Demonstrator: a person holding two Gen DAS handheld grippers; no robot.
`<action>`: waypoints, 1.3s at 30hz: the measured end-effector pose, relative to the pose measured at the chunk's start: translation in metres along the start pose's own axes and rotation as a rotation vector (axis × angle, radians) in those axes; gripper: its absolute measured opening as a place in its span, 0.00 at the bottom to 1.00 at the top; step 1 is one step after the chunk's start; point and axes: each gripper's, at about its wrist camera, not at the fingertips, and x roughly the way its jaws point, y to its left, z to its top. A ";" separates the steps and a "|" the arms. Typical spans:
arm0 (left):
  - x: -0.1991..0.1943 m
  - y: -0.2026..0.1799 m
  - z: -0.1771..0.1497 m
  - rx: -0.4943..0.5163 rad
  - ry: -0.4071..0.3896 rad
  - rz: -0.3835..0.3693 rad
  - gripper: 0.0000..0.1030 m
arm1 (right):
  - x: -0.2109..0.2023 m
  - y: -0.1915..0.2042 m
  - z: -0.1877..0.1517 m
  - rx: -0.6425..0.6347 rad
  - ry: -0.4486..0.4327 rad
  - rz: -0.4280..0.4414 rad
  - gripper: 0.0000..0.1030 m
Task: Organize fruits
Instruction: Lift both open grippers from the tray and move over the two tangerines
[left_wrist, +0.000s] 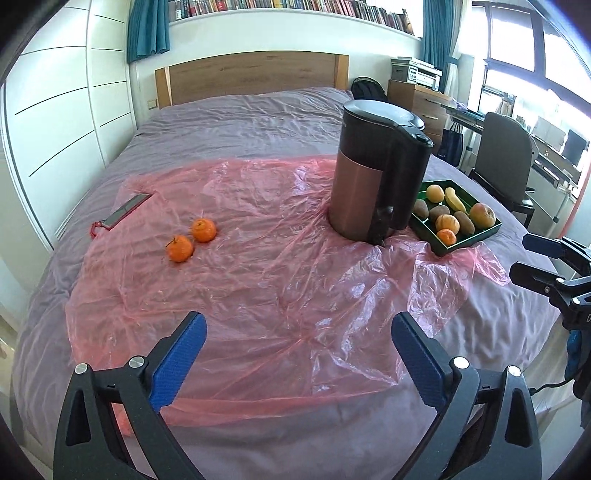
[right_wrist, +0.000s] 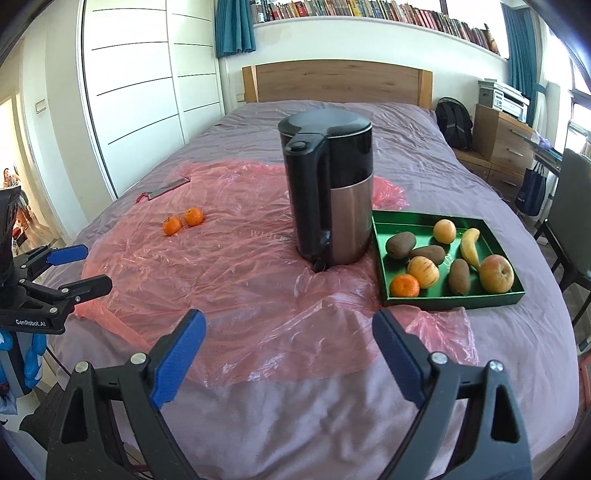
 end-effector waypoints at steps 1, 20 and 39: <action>-0.002 0.004 -0.002 -0.009 -0.003 0.002 0.97 | 0.001 0.003 0.000 -0.005 0.001 0.003 1.00; 0.014 0.097 -0.030 -0.199 0.005 0.078 0.98 | 0.031 0.063 0.007 -0.089 0.057 0.037 1.00; 0.046 0.186 -0.028 -0.265 0.016 0.193 0.98 | 0.086 0.125 0.049 -0.158 0.055 0.095 1.00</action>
